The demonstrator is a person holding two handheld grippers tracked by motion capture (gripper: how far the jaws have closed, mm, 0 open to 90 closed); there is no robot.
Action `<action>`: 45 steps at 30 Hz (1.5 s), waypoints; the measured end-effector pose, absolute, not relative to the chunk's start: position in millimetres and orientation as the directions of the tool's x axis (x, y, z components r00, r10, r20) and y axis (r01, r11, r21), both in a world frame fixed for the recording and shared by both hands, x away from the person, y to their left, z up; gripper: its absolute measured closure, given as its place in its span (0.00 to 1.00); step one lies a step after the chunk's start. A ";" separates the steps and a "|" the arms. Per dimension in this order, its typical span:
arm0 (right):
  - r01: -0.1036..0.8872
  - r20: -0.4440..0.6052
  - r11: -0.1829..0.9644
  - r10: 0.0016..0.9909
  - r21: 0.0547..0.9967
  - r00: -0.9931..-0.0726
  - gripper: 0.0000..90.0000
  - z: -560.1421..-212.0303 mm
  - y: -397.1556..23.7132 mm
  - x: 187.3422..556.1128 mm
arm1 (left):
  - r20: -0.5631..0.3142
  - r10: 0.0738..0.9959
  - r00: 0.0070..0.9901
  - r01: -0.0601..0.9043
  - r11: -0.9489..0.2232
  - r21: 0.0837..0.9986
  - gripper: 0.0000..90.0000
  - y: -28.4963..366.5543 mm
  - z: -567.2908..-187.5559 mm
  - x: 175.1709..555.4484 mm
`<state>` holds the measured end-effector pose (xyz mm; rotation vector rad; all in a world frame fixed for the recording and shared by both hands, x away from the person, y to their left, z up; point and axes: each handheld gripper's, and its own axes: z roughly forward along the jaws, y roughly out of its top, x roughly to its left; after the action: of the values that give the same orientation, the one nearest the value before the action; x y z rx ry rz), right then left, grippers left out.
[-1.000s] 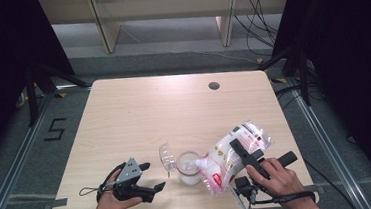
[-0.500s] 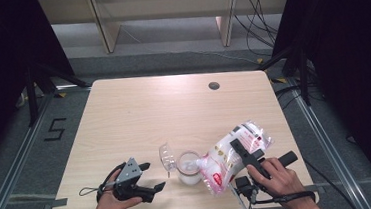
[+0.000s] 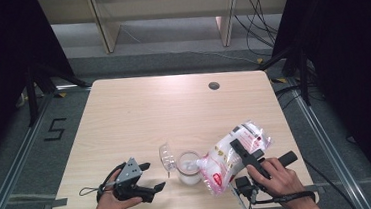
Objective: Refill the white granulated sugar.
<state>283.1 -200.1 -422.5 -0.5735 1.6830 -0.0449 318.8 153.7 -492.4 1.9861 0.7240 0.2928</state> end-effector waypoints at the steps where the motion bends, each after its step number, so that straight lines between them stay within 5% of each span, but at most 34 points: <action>1: -0.332 -0.921 0.883 -0.379 -0.333 -0.085 0.67 -423.2 -201.2 282.1 | -0.094 0.604 0.792 0.370 -0.351 0.860 0.17 153.2 -492.8 318.8; 45: -0.341 -0.920 0.877 -0.384 -0.338 -0.074 0.68 -421.4 -201.2 281.7 | -0.099 0.600 0.794 0.370 -0.347 0.862 0.17 153.2 -492.4 318.5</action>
<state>281.7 -201.2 -421.4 -0.5661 1.6757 -0.0385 318.5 153.2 -492.4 1.9745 0.7260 0.2876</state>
